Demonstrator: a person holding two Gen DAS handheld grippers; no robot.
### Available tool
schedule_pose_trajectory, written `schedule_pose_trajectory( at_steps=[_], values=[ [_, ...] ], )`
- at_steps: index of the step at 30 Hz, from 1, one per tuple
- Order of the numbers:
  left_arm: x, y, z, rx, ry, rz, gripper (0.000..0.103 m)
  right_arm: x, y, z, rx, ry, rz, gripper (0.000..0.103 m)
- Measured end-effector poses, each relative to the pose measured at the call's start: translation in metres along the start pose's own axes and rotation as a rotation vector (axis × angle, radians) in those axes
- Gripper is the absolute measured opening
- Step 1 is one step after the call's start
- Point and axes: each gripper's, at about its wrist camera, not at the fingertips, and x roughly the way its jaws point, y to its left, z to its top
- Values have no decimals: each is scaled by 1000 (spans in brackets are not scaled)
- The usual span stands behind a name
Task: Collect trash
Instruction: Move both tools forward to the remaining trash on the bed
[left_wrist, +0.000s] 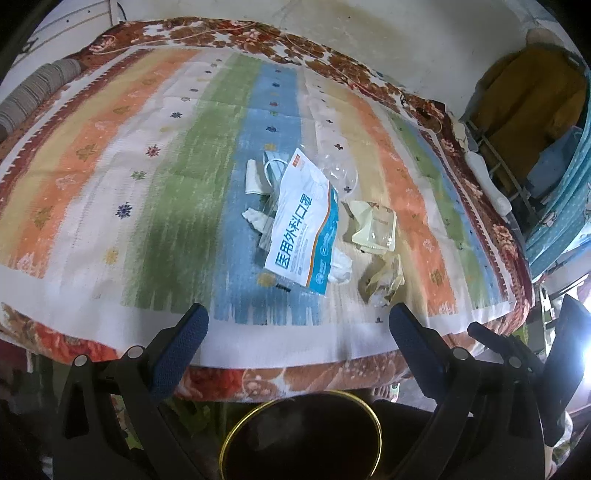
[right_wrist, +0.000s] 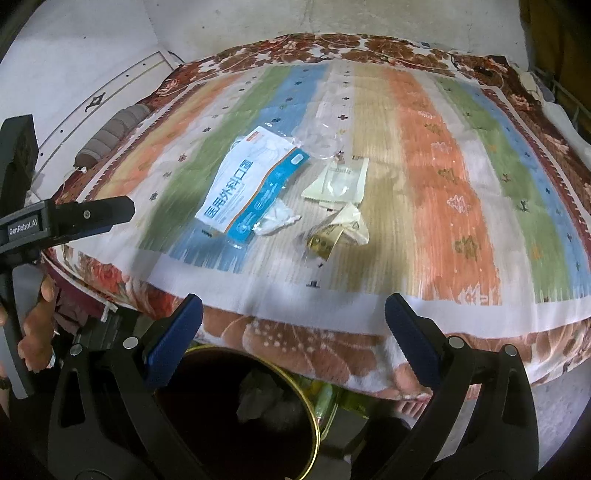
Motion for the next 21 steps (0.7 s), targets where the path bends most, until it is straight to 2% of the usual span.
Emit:
schedule_pose_trajectory(
  at_steps=[8,10,12,21],
  values=[
    [22,8,10,15,32,-32,86,21,-9,22,23,17,-13,94],
    [30,10,11,18,53,-8,79,29,-10,27,18,25,-31,94],
    [39,12,13,19,77,-6,76,37,-10,29,17,38,-34,93],
    [59,21,19,29,94,-38,68,63,-17,42,68,80,-26,86]
  ],
)
